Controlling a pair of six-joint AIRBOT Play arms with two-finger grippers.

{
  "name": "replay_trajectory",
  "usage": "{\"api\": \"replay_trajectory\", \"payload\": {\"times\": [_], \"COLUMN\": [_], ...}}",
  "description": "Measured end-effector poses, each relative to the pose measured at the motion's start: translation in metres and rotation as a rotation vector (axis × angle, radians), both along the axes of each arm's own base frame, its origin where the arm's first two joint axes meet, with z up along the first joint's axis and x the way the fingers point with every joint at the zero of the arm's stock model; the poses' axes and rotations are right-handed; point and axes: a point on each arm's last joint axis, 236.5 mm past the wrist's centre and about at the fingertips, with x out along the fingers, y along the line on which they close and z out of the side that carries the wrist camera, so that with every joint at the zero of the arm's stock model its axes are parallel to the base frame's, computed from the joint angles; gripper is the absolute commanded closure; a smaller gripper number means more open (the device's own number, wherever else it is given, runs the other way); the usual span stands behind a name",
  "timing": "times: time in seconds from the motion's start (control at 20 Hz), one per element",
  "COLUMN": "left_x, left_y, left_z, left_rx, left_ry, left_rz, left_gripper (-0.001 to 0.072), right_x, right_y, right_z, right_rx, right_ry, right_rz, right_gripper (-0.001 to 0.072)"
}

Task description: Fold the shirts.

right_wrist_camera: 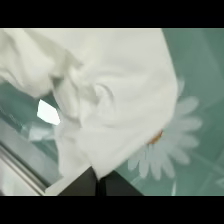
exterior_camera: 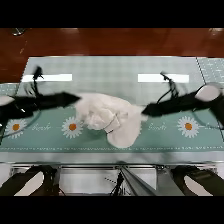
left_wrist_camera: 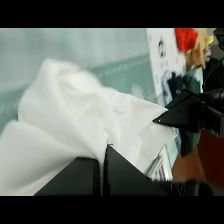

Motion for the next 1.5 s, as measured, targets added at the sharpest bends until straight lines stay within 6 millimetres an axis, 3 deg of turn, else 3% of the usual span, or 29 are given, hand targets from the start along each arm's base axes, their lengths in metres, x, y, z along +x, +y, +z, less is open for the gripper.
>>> {"api": "replay_trajectory", "payload": {"times": [0.1,0.15,0.25,0.35,0.4,0.5,0.6,0.7,0.8,0.9,1.0,1.1,1.25,1.5], "left_x": [0.030,0.036,0.036,0.020,0.009,-0.025,-0.062,-0.102,-0.137,-0.155,-0.156,-0.138,-0.092,0.009], "left_y": [0.013,0.018,0.030,0.045,0.055,0.077,0.096,0.108,0.113,0.117,0.116,0.115,0.103,0.087], "left_z": [0.083,0.125,0.208,0.276,0.303,0.352,0.387,0.414,0.429,0.428,0.409,0.365,0.285,0.158], "left_rx": [0.015,0.035,0.127,0.262,0.327,0.447,0.533,0.582,0.607,0.630,0.636,0.657,0.610,0.475], "left_ry": [-0.188,-0.277,-0.463,-0.620,-0.684,-0.805,-0.904,-0.990,-1.054,-1.060,-0.998,-0.857,-0.633,-0.312], "left_rz": [0.060,0.078,0.133,0.213,0.269,0.399,0.521,0.616,0.680,0.705,0.686,0.618,0.481,0.340], "left_gripper": [0.0683,0.0683,0.0683,0.0683,0.0683,0.0682,0.0682,0.0682,0.0682,0.0682,0.0682,0.0682,0.0682,0.0682], "right_x": [0.042,0.053,0.049,0.020,0.002,-0.041,-0.079,-0.105,-0.120,-0.125,-0.121,-0.108,-0.073,0.024], "right_y": [-0.015,-0.022,-0.034,-0.047,-0.054,-0.069,-0.084,-0.099,-0.114,-0.121,-0.125,-0.123,-0.120,-0.123], "right_z": [0.093,0.147,0.241,0.328,0.358,0.407,0.433,0.439,0.434,0.421,0.401,0.375,0.324,0.202], "right_rx": [-0.023,-0.036,-0.062,-0.093,-0.111,-0.138,-0.165,-0.204,-0.252,-0.283,-0.307,-0.318,-0.342,-0.422], "right_ry": [-0.235,-0.360,-0.567,-0.779,-0.863,-1.013,-1.109,-1.140,-1.120,-1.073,-1.001,-0.915,-0.777,-0.522], "right_rz": [-0.033,-0.047,-0.056,-0.080,-0.097,-0.147,-0.201,-0.248,-0.291,-0.305,-0.304,-0.284,-0.250,-0.216], "right_gripper": [0.0695,0.0695,0.0695,0.0695,0.0695,0.0695,0.0695,0.0695,0.0694,0.0694,0.0694,0.0694,0.0695,0.0693]}}
